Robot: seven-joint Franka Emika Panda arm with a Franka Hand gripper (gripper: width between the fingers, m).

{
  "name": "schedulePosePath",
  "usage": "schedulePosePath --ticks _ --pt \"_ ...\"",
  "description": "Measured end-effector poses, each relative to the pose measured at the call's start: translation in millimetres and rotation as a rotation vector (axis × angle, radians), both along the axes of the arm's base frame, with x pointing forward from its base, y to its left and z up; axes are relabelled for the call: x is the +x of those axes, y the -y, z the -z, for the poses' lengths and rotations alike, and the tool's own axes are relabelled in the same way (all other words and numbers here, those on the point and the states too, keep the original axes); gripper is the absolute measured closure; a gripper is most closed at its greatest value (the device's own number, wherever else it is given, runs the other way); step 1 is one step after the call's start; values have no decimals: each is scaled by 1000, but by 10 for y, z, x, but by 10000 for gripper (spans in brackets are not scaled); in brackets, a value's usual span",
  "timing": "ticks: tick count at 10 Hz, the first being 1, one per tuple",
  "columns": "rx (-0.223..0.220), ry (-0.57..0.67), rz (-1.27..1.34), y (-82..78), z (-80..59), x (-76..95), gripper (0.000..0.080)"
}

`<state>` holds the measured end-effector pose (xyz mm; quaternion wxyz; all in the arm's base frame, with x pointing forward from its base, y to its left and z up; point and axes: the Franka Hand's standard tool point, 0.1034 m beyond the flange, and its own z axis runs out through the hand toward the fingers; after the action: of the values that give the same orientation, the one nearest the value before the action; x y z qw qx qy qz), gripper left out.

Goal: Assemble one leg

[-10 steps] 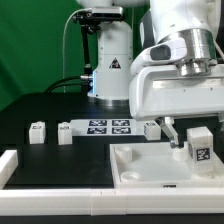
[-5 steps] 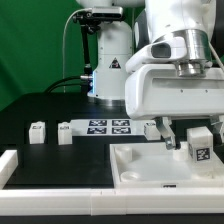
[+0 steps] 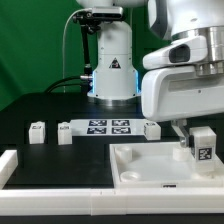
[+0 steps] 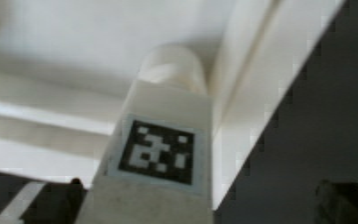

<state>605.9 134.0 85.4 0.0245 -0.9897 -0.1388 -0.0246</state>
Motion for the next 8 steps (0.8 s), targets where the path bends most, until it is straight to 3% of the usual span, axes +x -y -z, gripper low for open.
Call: schedulePosePath --ticks 2,3,4,8 --pt "-31 -238 9 -10 -22 -48 150" --pt "-38 -297 4 13 6 11 150" --pt "-31 -256 4 51 48 105 150" --pt "-28 -220 24 148 106 146 150"
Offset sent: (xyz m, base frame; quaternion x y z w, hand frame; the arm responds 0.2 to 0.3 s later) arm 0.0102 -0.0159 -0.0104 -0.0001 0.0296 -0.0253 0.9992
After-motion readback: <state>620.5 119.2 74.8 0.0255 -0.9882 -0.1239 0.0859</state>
